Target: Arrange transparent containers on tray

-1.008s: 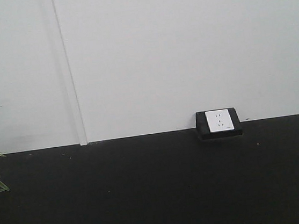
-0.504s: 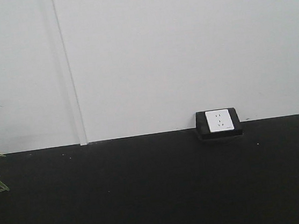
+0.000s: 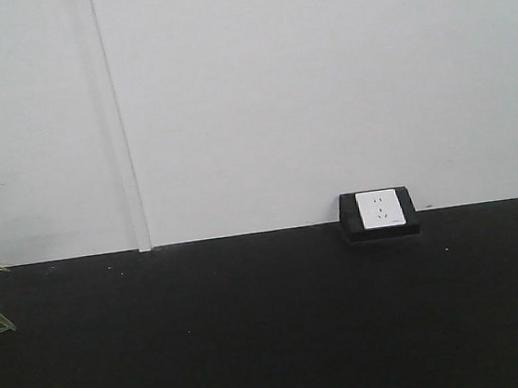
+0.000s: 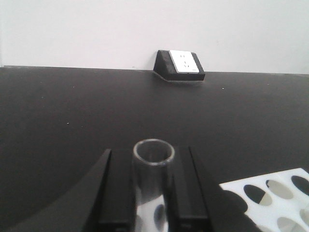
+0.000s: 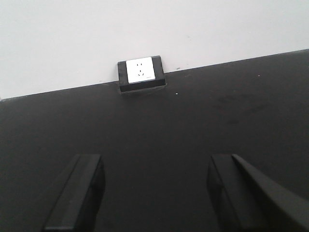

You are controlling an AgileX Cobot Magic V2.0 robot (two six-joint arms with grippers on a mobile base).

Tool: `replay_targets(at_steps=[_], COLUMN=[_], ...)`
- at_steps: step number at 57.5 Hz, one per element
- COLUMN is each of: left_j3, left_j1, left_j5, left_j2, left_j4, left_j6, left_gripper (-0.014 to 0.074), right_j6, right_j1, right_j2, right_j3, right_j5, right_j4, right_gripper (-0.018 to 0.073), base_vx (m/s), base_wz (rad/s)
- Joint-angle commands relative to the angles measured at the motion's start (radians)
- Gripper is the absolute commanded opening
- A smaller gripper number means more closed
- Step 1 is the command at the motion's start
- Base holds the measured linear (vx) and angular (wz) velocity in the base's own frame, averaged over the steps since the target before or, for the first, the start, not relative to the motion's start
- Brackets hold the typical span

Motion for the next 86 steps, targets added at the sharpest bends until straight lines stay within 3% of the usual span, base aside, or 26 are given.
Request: replay_targets(at_steps=[1, 15, 35, 42, 62, 76, 86], left_j3=[-0.019, -0.019, -0.049, -0.106, -0.295, -0.473, -0.496], left_j1=[-0.005, -0.005, -0.004, -0.004, -0.004, -0.004, -0.004], left_j5=[-0.115, -0.109, 0.048, 0.166, 0.509, 0.936, 1.078], left_j2=[-0.028, -0.082, -0.272, -0.322, -0.456, -0.582, -0.672], left_j4=[-0.002, -0.002, -0.002, -0.002, -0.002, -0.002, -0.002], left_j6=[-0.011, -0.010, 0.001, 0.054, 0.087, 0.184, 0.201], left_gripper=[0.0163, 0.0163, 0.0163, 0.0163, 0.0163, 0.0163, 0.0163], right_j6=[-0.010, -0.010, -0.010, -0.010, -0.010, -0.010, -0.007], right_j1=[-0.002, -0.002, -0.002, -0.002, -0.002, -0.002, -0.002], right_j2=[0.011, 0.011, 0.011, 0.011, 0.011, 0.011, 0.014], right_j3=[-0.033, -0.033, -0.033, -0.033, -0.033, -0.033, -0.033], right_j5=[-0.084, -0.084, -0.084, -0.084, -0.084, -0.084, -0.084], right_j4=[-0.010, -0.010, -0.010, -0.010, -0.010, -0.010, 0.040], right_gripper=[0.0519, 0.0519, 0.0519, 0.0519, 0.0519, 0.0519, 0.0519], base_vx=[0.00, 0.00, 0.00, 0.00, 0.00, 0.00, 0.00], base_wz=[0.00, 0.00, 0.00, 0.00, 0.00, 0.00, 0.00])
